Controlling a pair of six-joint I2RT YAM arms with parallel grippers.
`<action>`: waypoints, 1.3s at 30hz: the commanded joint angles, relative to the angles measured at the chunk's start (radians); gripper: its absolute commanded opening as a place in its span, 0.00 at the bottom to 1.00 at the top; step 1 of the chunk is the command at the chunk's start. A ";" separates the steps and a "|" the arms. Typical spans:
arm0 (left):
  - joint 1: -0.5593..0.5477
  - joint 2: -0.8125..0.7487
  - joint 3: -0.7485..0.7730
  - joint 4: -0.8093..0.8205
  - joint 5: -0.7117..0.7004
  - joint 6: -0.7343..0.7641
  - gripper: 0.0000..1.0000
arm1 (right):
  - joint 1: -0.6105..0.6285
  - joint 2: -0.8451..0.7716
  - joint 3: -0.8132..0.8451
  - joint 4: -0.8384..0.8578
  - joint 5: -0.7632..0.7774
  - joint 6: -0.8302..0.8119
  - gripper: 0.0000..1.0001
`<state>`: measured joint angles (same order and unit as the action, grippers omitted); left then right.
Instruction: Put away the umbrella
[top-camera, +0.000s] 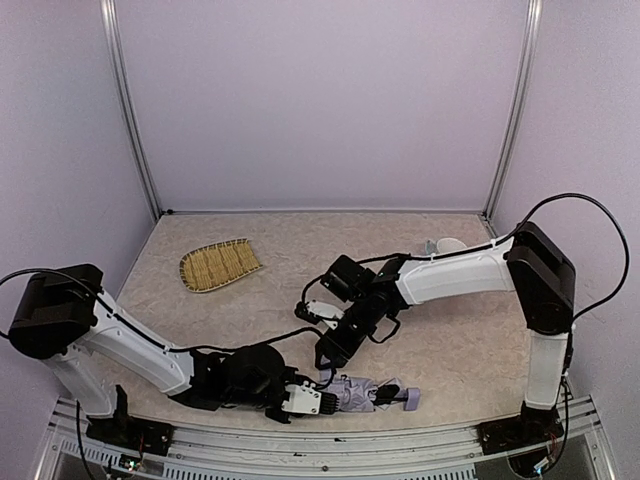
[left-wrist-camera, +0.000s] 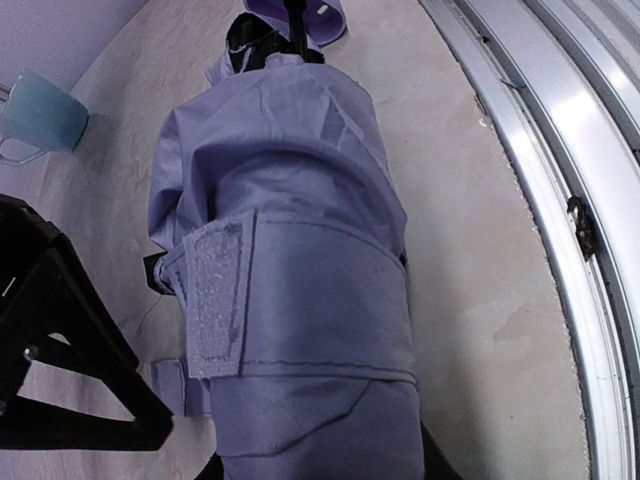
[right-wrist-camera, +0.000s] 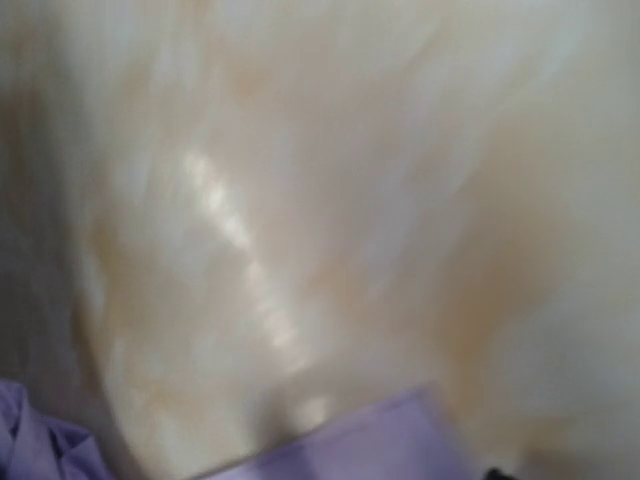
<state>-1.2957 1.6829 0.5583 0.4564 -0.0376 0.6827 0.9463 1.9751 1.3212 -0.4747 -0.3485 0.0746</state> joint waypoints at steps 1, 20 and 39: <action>-0.028 0.029 -0.023 -0.138 -0.021 0.027 0.00 | 0.070 0.009 0.013 -0.135 0.173 0.110 0.73; -0.040 0.020 -0.017 -0.158 -0.055 0.031 0.00 | 0.124 -0.014 -0.019 -0.072 0.093 0.162 0.00; -0.027 0.038 0.045 -0.227 0.084 0.103 0.00 | -0.085 -0.258 -0.167 0.301 0.025 0.052 0.00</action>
<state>-1.3205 1.6840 0.5976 0.4355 -0.2138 0.7544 0.9249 1.7992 1.1423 -0.4053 -0.3573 0.1864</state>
